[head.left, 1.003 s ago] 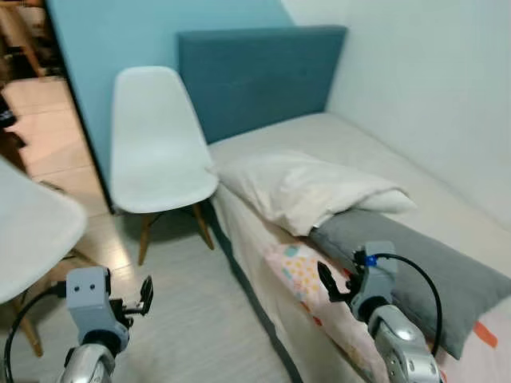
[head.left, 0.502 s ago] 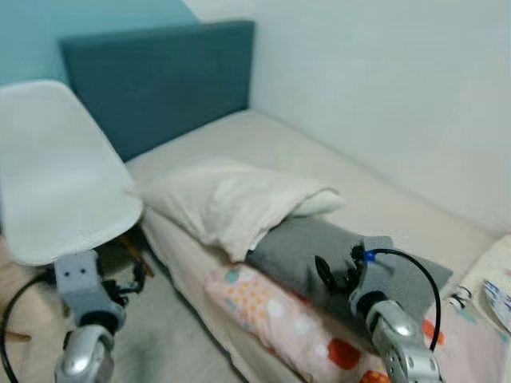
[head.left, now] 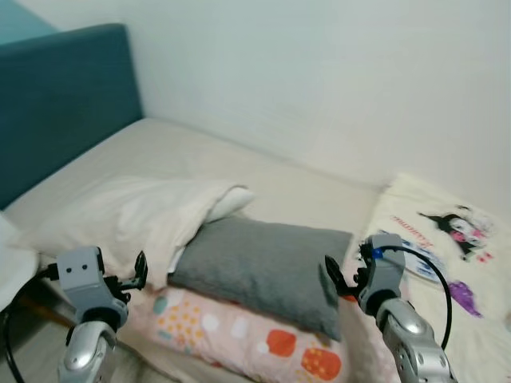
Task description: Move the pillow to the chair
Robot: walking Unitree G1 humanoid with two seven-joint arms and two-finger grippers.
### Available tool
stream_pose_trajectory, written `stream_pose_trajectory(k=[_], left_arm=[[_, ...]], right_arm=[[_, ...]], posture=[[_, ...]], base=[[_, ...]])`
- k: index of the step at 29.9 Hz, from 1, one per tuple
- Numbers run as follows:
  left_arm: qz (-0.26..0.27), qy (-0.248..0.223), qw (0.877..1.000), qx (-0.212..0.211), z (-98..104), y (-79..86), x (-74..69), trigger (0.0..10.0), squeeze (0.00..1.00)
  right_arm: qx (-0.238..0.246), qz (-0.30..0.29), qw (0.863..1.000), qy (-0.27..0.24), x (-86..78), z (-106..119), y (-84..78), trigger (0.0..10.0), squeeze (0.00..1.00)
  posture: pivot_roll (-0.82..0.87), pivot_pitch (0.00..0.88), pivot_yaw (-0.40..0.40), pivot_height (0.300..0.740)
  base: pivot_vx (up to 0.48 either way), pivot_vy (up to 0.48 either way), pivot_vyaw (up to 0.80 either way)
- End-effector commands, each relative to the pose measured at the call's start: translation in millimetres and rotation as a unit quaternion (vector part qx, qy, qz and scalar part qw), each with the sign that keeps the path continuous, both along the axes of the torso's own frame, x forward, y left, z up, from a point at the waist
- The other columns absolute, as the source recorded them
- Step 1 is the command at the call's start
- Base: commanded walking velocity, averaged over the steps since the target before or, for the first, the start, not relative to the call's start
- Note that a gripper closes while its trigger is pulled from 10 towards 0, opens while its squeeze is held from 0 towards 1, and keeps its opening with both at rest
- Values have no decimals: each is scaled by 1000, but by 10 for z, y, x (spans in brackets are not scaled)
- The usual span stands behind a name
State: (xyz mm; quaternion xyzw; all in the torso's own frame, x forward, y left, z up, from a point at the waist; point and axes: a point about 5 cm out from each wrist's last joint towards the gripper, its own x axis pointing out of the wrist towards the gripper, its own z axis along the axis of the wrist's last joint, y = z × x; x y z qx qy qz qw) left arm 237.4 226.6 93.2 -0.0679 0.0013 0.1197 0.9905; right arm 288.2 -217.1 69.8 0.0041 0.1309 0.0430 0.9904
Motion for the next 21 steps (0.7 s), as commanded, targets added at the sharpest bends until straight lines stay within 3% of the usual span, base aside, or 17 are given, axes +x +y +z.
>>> stream_pose_trajectory(k=[1, 2, 3, 4, 6, 10, 11, 13, 17, 21], left_arm=[[-5, 7, 1000, -4, -28, -6, 10, 10000, 0], [-5, 7, 1000, -4, -28, -6, 10, 10000, 0], [-3, 6, 1000, -2, -14, 8, 27, 10000, 0], [-3, 6, 1000, -2, -14, 8, 27, 10000, 0], [-1, 4, 1000, 1, 1, 18, 49, 10000, 0], [-1, 4, 1000, 2, 2, 17, 58, 10000, 0], [0, 5, 1000, 5, 2, 19, 63, 10000, 0], [10, 7, 1000, 13, 6, 37, 64, 10000, 0], [36, 7, 999, 29, 33, 148, 64, 10000, 0], [40, 5, 999, 33, 51, 184, 62, 10000, 0]], right_arm=[[21, -29, 999, 25, -10, -63, -117, 10000, 0], [21, -29, 999, 25, -10, -63, -117, 10000, 0], [65, -40, 997, 34, 37, -61, -153, 10000, 0], [65, -40, 997, 34, 37, -61, -153, 10000, 0], [144, -28, 988, 40, 94, -43, -129, 10000, 0], [164, -17, 986, 31, 122, 2, -110, 10000, 0], [204, 0, 978, 33, 149, 22, -64, 10000, 0], [228, 19, 972, 49, 162, -5, -18, 10000, 0], [228, 8, 968, 108, 181, -202, 11, 10000, 0], [230, -3, 967, 113, 204, -241, 7, 10000, 0]], posture=[[28, 0, -43, 740], [28, 0, -43, 740], [26, 0, -41, 740], [26, 0, -41, 740], [23, 0, -37, 740], [21, 0, -35, 740], [16, 0, -30, 740], [16, 0, -30, 740], [21, 0, -22, 740], [30, 0, -22, 740]], base=[[0, 0, -788], [0, 0, -788], [0, 0, -781], [0, 0, -781], [0, 0, 0], [0, 0, 0], [0, 0, 0], [0, 0, 0], [0, 0, 0], [0, 0, 0]])
